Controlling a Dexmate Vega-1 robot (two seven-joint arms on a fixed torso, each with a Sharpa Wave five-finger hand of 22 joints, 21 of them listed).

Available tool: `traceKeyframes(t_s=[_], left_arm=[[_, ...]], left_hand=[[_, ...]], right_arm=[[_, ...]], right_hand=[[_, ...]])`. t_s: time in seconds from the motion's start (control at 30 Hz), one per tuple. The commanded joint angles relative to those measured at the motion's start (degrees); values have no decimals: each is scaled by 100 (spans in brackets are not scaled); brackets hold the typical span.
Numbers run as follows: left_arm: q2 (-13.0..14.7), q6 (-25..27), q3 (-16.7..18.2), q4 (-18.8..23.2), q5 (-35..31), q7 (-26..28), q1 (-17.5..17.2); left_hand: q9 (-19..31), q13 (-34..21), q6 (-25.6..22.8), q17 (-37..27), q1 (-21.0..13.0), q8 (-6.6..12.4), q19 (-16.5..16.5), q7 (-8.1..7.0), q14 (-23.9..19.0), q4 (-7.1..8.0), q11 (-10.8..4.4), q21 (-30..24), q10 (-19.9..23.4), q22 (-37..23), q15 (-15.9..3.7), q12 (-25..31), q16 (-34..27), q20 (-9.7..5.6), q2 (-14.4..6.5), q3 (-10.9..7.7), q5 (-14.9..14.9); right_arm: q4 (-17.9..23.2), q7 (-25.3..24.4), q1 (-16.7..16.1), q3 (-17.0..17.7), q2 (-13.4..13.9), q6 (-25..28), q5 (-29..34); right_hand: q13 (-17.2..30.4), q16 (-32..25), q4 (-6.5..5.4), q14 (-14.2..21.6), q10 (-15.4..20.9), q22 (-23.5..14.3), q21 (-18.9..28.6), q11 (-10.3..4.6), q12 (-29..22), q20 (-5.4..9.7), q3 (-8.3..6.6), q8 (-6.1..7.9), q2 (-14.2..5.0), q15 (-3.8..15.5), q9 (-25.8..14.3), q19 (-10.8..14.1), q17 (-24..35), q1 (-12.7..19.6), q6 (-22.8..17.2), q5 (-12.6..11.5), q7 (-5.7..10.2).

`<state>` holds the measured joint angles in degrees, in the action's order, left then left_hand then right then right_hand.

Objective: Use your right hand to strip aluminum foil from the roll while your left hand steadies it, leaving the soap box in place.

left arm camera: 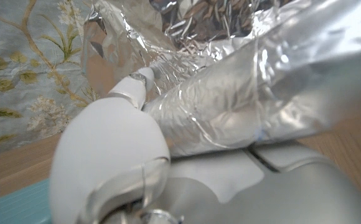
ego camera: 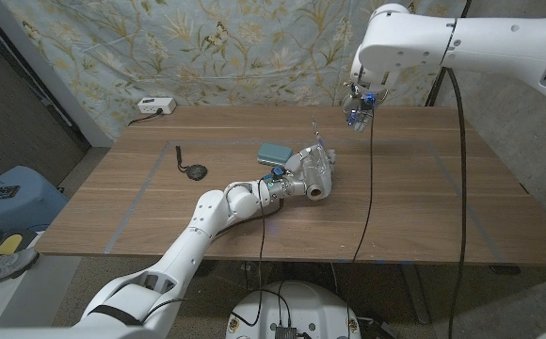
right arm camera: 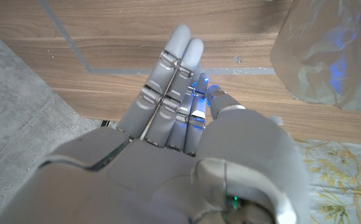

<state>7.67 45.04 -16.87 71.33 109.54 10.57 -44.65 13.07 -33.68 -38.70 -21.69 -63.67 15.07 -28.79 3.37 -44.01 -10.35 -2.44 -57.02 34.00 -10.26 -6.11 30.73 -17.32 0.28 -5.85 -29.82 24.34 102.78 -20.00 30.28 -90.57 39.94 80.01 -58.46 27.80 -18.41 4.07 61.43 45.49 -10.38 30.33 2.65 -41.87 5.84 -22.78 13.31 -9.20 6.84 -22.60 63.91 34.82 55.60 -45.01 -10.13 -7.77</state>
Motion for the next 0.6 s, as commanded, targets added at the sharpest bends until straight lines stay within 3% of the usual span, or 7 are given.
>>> traceKeyframes(t_s=[0.03,0.2,0.33,0.37,0.47,0.6], left_arm=[[234,-232,-111,381,-342,74,65],[285,-278,-123,412,-383,68,128],[308,-297,-135,429,-372,145,150],[313,-309,-143,441,-382,159,152],[325,-312,-163,433,-392,179,178],[347,-326,-185,455,-407,259,198]], left_hand=[[5,43,-184,-31,-228,66,-97,-34,-96,-8,-50,-57,166,-10,-52,22,-66,-15,-237,-74,-44],[-1,78,-229,-61,-271,61,-123,-57,-126,0,-59,-82,225,-9,-61,-5,-110,-42,-229,-79,-72],[-3,83,-245,-78,-296,55,-137,-52,-146,1,-65,-96,248,-9,-75,-13,-134,-46,-225,-84,-85],[-4,81,-248,-84,-302,53,-137,-50,-151,5,-60,-98,251,-9,-79,-15,-142,-46,-226,-85,-90],[-5,77,-260,-89,-305,50,-149,-56,-155,11,-69,-108,268,-9,-72,-14,-149,-46,-219,-86,-98],[-6,77,-292,-98,-326,50,-158,-52,-174,13,-62,-120,282,-9,-93,-21,-164,-48,-222,-99,-107]], right_arm=[[486,-972,-357,540,435,-3,-612],[800,-1140,-540,905,682,-3,-754],[1066,-1382,-550,1080,845,-3,-1053],[1139,-1436,-568,1140,882,-3,-1105],[1247,-1665,-427,1089,912,-3,-1407],[1404,-1827,-253,1028,964,-3,-1656]], right_hand=[[-25,61,-38,14,17,-9,37,73,37,-27,110,-26,113,-78,6,15,-42,-170,14,29,-23],[-110,151,-84,-26,-43,0,21,177,111,-79,207,-95,195,-145,40,-21,-103,-351,113,39,-80],[-237,401,-254,-285,-313,16,-85,365,310,-272,395,-217,283,-385,114,-228,-249,-781,384,17,-229],[-277,479,-291,-378,-450,19,-129,484,402,-323,425,-249,281,-444,144,-303,-302,-879,500,3,-250],[-331,614,-412,-654,-714,20,-243,572,590,-377,539,-275,306,-626,211,-496,-363,-1168,742,-15,-309],[-447,715,-557,-904,-951,26,-371,777,853,-573,678,-265,342,-903,311,-648,-501,-1521,984,-46,-388]])
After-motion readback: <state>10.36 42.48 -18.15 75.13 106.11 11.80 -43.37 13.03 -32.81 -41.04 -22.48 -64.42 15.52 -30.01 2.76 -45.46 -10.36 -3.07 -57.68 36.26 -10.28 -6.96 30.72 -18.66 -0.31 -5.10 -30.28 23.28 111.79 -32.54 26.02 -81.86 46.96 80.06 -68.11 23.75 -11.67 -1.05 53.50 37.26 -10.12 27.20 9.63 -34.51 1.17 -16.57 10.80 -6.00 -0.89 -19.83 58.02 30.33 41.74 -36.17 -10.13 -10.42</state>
